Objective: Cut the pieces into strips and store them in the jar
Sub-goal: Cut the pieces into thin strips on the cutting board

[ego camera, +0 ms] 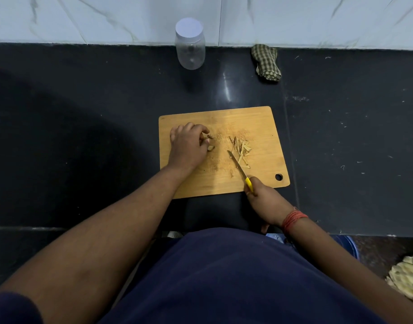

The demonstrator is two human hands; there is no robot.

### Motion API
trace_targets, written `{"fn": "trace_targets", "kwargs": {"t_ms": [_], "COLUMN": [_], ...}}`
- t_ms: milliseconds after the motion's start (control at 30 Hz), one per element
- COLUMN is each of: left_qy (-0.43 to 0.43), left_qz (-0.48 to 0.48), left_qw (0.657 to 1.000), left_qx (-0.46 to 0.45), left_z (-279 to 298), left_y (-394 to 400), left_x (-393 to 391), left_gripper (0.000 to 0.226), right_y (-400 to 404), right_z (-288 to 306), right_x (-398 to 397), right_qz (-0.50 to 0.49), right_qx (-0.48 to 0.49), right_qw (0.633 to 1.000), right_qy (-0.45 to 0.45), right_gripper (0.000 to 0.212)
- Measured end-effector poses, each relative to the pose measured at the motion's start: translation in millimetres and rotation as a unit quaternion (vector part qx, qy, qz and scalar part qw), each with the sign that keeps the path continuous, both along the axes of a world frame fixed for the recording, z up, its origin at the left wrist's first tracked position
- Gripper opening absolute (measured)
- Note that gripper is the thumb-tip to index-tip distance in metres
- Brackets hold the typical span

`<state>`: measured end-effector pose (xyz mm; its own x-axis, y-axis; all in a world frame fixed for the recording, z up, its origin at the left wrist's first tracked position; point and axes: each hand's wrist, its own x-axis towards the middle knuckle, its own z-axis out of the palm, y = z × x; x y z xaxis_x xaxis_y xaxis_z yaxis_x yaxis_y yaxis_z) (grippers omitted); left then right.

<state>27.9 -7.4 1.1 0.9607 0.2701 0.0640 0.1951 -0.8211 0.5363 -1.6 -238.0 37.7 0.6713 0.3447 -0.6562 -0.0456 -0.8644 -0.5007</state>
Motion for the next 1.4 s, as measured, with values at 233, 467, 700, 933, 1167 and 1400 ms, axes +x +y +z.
{"fn": "trace_targets", "kwargs": {"t_ms": [233,467,700,933,1167,1400], "left_qy": [-0.046,-0.007,-0.005,-0.016,0.005,0.013], "left_qz": [-0.063,-0.104,-0.081,-0.103,-0.120,-0.120], "left_qw": [0.997,0.989,0.985,0.978,0.972,0.962], "left_qx": [0.014,0.105,0.156,0.179,0.202,0.245], "left_z": [2,-8,-10,-11,-8,-4], "left_y": [-11,-14,-13,-12,-11,-13], "left_x": [-5,-14,-15,-18,-15,-12], "left_gripper": [0.022,0.022,0.026,0.023,0.034,0.053], "right_y": [4,10,18,12,15,10], "right_z": [13,20,20,22,21,16], "right_x": [9,20,17,15,16,18], "right_qz": [-0.056,-0.091,-0.069,-0.118,-0.122,-0.135], "right_qx": [0.026,0.008,0.040,0.034,0.043,0.033], "right_qw": [0.997,0.995,0.995,0.992,0.992,0.989], "right_qy": [0.036,0.040,0.067,0.025,-0.004,-0.046], "right_gripper": [0.030,0.025,0.031,0.036,0.034,0.018]}}
